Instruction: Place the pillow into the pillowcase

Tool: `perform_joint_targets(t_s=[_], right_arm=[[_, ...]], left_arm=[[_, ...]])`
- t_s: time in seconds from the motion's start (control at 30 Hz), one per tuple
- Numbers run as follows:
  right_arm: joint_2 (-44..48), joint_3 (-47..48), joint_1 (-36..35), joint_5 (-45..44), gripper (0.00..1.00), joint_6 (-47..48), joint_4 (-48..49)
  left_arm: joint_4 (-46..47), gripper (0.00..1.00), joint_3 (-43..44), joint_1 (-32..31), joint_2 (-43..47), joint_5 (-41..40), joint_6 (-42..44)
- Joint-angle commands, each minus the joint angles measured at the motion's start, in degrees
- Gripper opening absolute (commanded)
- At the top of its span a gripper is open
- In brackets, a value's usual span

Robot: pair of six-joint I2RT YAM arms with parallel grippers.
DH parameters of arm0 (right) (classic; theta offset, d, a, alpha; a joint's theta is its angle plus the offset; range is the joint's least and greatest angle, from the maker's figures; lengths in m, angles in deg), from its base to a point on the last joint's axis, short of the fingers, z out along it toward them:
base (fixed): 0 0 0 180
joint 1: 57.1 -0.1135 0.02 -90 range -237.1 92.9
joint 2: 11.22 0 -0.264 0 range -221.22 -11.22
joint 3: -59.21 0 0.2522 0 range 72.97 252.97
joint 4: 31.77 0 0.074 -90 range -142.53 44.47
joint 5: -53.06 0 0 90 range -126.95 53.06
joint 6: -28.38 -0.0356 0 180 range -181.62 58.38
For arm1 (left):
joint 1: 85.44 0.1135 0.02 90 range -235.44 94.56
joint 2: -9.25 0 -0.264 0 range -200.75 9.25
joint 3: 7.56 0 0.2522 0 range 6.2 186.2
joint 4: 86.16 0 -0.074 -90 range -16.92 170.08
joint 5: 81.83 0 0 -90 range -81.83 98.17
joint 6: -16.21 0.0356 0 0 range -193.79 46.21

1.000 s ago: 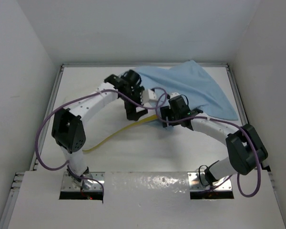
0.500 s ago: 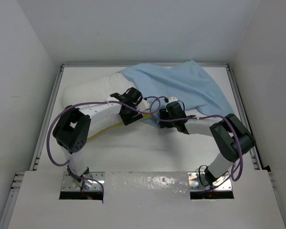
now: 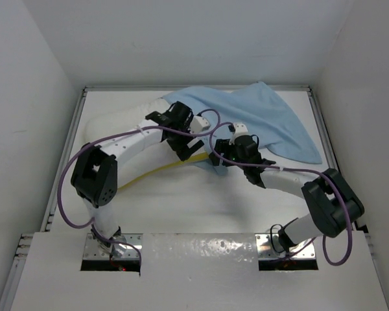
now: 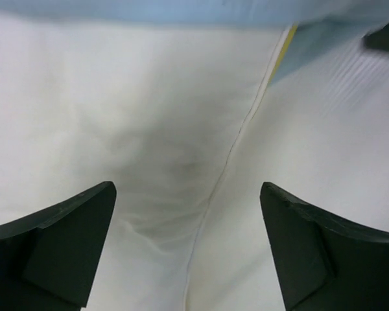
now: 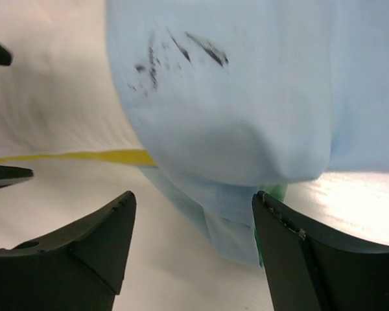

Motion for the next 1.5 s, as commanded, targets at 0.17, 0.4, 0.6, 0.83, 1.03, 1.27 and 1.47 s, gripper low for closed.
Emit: perform_joint_targets(t_s=[0.17,0.4,0.6,0.83,1.03,1.27,1.47], right_arm=[[-3.73,3.57,-0.11,-1.71,0.79,0.76,-3.13],[-7.95,2.69,-0.11,-1.02,0.72,-2.12,3.00],[-14.02,4.19,-0.11,0.30,0.37,-4.50,4.06],[-6.92,3.48,-0.37,2.41,0.00,-2.66,-0.75],[5.83,8.66,-4.32,4.26,0.00,-2.48,-5.42],[2.60,16.49,-6.17,12.86,0.00,-10.65,-12.73],[5.57,8.79,-6.79,22.27,0.00,-12.32,-8.43]], left_arm=[[-13.74,1.00,7.43,0.21,-3.15,-4.99,2.53],[-6.41,1.00,-2.14,1.61,-2.62,-16.74,3.16],[6.17,0.97,-5.92,2.05,-6.83,-23.98,1.75],[3.47,0.00,-2.86,2.85,-8.33,-11.62,0.35],[-4.44,0.00,11.54,2.85,-11.14,9.55,-5.44],[-8.41,0.00,28.50,3.37,-15.71,20.57,-12.74],[-7.80,0.00,31.60,6.18,-21.41,24.26,-16.35]])
